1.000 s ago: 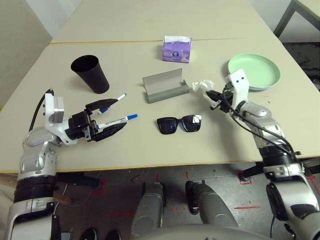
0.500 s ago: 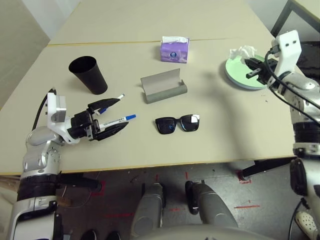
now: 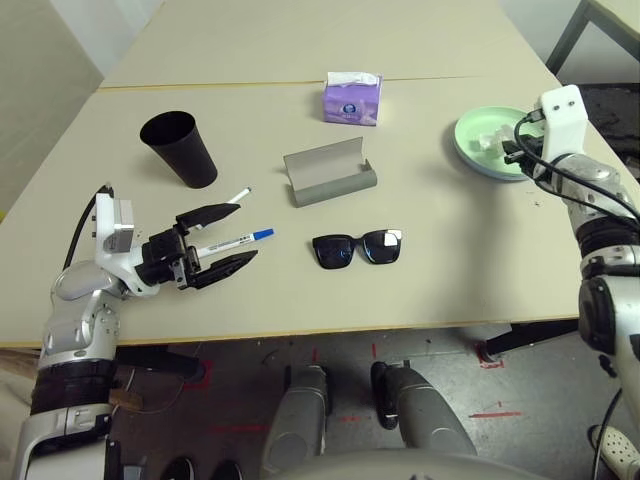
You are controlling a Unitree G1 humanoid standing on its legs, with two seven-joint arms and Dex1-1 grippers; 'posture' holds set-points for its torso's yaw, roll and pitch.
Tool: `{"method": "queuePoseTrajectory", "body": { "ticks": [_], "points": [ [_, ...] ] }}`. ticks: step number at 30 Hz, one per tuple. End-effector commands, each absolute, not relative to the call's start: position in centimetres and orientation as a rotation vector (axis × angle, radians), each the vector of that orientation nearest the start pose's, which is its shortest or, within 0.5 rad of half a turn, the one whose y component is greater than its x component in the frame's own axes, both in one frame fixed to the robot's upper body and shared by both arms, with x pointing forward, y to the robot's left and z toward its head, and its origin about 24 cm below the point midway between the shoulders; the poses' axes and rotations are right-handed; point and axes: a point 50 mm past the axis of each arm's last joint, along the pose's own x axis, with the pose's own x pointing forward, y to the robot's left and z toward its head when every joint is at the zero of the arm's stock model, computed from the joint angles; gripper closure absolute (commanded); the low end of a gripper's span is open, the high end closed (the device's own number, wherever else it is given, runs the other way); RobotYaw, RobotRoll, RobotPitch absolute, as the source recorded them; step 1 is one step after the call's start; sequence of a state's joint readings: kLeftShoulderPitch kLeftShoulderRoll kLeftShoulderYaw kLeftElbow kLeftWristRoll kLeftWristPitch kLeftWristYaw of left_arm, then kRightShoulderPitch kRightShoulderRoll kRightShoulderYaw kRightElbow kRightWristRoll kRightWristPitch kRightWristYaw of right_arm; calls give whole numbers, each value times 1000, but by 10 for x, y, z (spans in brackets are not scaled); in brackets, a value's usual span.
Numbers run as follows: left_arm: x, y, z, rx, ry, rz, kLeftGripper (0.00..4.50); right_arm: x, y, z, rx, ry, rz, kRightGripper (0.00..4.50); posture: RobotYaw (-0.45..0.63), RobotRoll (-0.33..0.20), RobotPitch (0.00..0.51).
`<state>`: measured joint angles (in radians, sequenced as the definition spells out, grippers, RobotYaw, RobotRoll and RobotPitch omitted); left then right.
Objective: Organize and tidy the items on the table.
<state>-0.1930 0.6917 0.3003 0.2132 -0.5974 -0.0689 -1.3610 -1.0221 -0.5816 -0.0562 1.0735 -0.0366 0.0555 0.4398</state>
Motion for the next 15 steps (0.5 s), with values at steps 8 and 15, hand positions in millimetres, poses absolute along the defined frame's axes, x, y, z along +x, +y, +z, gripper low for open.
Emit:
{"method": "queuePoseTrajectory", "body": {
  "ticks": [8,15],
  "points": [
    [247,303,140,221,-139,-1010,0,356,-297,209,-522,147,208,37,-6,0,206],
    [244,318,135,238,-90,-987,0,315,-277,249,-628,170,348,37,-26,0,213]
  ]
}}
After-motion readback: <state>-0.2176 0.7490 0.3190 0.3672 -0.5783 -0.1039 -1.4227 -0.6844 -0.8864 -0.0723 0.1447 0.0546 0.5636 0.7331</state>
